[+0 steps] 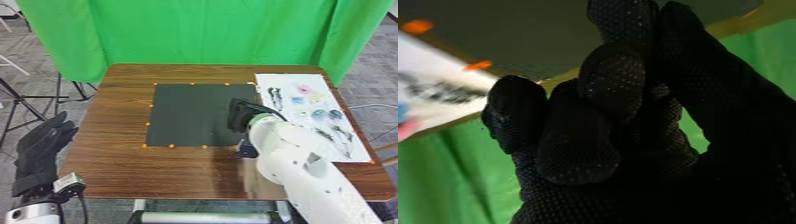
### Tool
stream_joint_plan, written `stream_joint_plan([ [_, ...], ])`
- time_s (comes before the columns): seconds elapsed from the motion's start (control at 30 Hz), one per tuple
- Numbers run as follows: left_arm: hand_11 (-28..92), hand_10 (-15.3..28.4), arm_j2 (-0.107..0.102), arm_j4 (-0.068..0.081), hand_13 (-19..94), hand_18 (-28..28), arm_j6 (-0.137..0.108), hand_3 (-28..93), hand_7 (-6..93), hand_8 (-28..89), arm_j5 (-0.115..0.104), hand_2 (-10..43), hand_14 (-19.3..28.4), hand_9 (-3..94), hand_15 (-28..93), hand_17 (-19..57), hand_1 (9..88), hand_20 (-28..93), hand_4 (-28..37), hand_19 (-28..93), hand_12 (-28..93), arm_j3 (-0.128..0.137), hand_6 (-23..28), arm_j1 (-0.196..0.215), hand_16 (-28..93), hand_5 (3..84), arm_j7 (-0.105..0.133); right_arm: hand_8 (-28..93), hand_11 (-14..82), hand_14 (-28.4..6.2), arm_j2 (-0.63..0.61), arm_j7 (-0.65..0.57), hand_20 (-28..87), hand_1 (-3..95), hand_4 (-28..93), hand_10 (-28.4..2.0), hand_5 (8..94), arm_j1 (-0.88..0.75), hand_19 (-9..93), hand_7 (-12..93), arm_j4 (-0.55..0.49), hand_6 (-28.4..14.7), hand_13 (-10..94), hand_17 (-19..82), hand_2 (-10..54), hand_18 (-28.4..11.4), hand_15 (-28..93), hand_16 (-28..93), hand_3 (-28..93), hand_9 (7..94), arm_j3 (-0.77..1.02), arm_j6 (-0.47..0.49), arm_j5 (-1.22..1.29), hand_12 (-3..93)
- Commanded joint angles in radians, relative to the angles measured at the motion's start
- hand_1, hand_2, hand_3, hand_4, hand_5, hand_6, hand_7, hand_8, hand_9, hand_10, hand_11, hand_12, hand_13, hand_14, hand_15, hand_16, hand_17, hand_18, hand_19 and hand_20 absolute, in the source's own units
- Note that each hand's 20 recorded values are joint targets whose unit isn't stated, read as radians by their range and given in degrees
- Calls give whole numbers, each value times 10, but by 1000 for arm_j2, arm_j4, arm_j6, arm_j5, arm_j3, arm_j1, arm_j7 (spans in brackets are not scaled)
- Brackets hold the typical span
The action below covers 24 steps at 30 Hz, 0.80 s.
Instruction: Arrange flowers
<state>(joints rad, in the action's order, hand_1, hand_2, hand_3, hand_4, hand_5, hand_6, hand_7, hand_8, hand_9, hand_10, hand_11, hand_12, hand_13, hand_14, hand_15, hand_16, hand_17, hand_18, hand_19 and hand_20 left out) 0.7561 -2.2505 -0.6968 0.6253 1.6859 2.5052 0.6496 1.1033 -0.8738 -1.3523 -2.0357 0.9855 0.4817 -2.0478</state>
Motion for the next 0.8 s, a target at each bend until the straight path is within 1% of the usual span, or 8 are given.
stream_joint_plan([
  [0.03, 358, 200, 43, -3, 220, 211, 20, 816, 152, -109, 53, 62, 261, 345, 615, -92, 244, 16, -231, 593, 59, -12, 107, -14, -171, 411, -56, 214, 624, -71, 202, 53, 448, 458, -233, -145, 803, 21, 932, 387, 75, -42, 849, 581, -11, -243, 823, 257, 775, 823, -72, 70, -78, 328],
  [0.1, 358, 200, 40, 2, 219, 211, 24, 815, 152, -109, 54, 62, 261, 345, 615, -92, 244, 17, -232, 593, 59, -29, 107, -33, -171, 411, -61, 213, 624, -71, 236, 57, 447, 457, -232, -145, 802, 28, 932, 388, 94, -42, 849, 582, -12, -243, 823, 257, 775, 823, -89, 78, -89, 328],
  [0.17, 358, 200, 54, 4, 220, 211, 38, 816, 152, -109, 82, 63, 261, 345, 615, -92, 244, 17, -232, 593, 59, -30, 107, -49, -171, 411, -93, 213, 624, -70, 257, 62, 447, 457, -232, -144, 803, 40, 932, 388, 114, -42, 850, 583, -12, -242, 823, 256, 775, 825, -110, 76, -111, 328],
  [0.3, 358, 200, 71, 9, 219, 211, 54, 816, 150, -109, 107, 63, 261, 345, 616, -92, 244, 17, -232, 592, 59, -34, 107, -74, -171, 411, -122, 212, 625, -70, 313, 81, 447, 457, -232, -144, 804, 51, 932, 388, 157, -41, 851, 583, -11, -242, 822, 256, 775, 825, -123, 95, -143, 329],
  [0.53, 359, 200, 88, 29, 220, 211, 84, 815, 150, -109, 144, 63, 262, 345, 616, -92, 244, 18, -230, 592, 59, -80, 108, -153, -171, 411, -157, 211, 625, -71, 377, 88, 447, 456, -232, -144, 804, 77, 932, 389, 233, -41, 851, 583, -11, -243, 822, 257, 775, 825, -147, 114, -182, 330],
  [0.63, 359, 201, 70, 38, 219, 211, 82, 815, 150, -109, 127, 63, 261, 345, 615, -92, 244, 19, -230, 593, 59, -108, 108, -181, -172, 410, -146, 210, 624, -70, 387, 78, 447, 456, -233, -144, 804, 89, 932, 390, 261, -41, 851, 583, -11, -242, 821, 258, 775, 826, -153, 104, -178, 330],
  [0.73, 359, 200, 65, 41, 220, 211, 83, 817, 150, -109, 129, 62, 261, 345, 616, -92, 244, 19, -229, 592, 59, -121, 108, -195, -171, 411, -143, 210, 624, -70, 395, 56, 447, 455, -232, -144, 804, 97, 932, 390, 285, -41, 850, 583, -11, -242, 821, 258, 776, 825, -153, 107, -163, 330],
  [0.8, 359, 200, 73, 40, 220, 211, 88, 817, 150, -108, 138, 61, 262, 345, 616, -92, 244, 19, -229, 592, 59, -120, 109, -197, -171, 412, -150, 210, 624, -70, 400, 49, 446, 455, -232, -144, 804, 98, 932, 390, 299, -41, 851, 583, -11, -243, 820, 257, 775, 826, -154, 112, -167, 329],
])
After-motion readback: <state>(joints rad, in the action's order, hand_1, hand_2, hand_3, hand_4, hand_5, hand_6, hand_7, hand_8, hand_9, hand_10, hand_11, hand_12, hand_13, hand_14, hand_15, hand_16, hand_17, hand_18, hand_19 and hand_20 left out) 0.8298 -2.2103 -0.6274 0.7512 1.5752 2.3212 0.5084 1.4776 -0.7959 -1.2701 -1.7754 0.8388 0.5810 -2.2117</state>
